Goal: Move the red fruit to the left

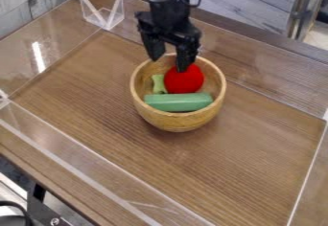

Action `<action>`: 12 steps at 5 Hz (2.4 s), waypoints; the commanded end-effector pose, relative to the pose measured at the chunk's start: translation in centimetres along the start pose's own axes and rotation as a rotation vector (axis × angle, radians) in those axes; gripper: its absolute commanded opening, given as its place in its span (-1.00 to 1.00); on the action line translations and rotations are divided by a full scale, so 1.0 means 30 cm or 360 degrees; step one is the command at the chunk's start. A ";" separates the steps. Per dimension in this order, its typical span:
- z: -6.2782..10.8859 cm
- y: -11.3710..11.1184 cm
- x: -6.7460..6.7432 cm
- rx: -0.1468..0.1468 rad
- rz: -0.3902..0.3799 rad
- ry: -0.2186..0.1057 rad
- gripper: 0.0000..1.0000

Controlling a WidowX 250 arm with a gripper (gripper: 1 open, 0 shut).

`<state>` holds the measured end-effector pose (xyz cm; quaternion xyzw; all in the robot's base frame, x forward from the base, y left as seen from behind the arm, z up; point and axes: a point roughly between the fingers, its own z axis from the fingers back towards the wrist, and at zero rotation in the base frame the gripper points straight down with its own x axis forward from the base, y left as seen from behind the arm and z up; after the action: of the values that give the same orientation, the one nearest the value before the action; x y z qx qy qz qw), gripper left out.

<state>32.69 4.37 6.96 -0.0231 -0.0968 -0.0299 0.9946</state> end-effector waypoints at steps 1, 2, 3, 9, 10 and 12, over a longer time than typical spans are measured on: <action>0.007 0.025 0.011 0.0039 0.0092 -0.0038 -1.00; 0.029 0.021 0.001 0.0031 0.0071 -0.0040 -1.00; 0.117 0.022 0.001 -0.0004 0.0070 -0.0094 -1.00; 0.021 0.011 0.026 -0.0118 -0.0306 0.0008 1.00; 0.011 0.004 0.007 -0.0135 -0.0391 0.0024 -1.00; -0.094 0.016 -0.022 -0.0130 -0.0308 0.0045 1.00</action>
<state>32.09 4.39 2.97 -0.0624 -0.0651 -0.1308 0.9873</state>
